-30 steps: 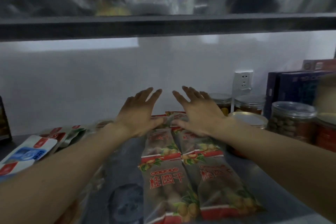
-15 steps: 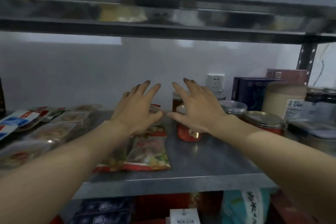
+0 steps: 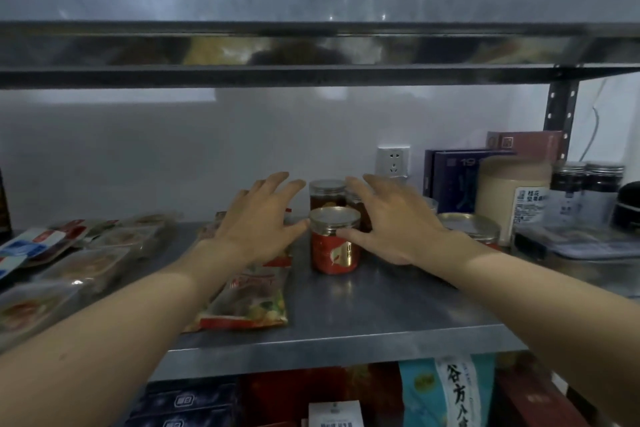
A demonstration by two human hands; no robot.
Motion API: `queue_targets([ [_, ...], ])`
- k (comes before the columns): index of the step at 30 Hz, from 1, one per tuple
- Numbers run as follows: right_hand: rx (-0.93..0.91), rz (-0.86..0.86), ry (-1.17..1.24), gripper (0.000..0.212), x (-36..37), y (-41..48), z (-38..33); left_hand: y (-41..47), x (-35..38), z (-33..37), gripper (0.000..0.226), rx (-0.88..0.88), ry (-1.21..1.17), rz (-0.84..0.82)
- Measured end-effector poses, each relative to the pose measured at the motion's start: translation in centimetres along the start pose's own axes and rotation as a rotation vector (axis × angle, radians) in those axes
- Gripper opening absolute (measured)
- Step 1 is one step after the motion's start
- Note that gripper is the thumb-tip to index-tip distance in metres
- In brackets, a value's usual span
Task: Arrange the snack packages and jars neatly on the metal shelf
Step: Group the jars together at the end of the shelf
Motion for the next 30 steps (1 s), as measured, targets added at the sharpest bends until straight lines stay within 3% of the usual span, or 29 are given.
queue_targets([
  [7,0.113,-0.048,0.196,0.065,0.0,3.9,2.6,4.7,1.5,-1.2,0.053,-0.051,-0.182,-0.107],
  [13,0.105,-0.327,0.267,0.074,3.1,8.7,4.6,9.4,3.9,-2.1,0.051,-0.124,-0.251,-0.176],
  [18,0.072,-0.449,0.208,0.083,5.3,10.7,4.9,12.9,6.3,-2.6,0.059,-0.172,-0.323,-0.208],
  [23,0.078,-0.481,0.198,0.085,6.6,11.8,5.4,15.0,8.6,-3.5,0.075,-0.252,-0.416,-0.273],
  [27,0.064,-0.481,0.210,0.071,7.2,12.2,5.5,15.9,9.9,-4.1,0.076,-0.232,-0.409,-0.274],
  [30,0.051,-0.476,0.223,0.073,7.4,12.4,5.7,16.3,10.6,-5.0,0.076,-0.242,-0.446,-0.254],
])
Point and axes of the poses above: each hand's wrist, its own y-axis towards the middle knuckle, its own x-axis out of the palm, z = x × y, the point moved 5 cm from there along y, towards the middle knuckle, and after that the axes turned 15 degrees about -y, right-handed, at the moved point
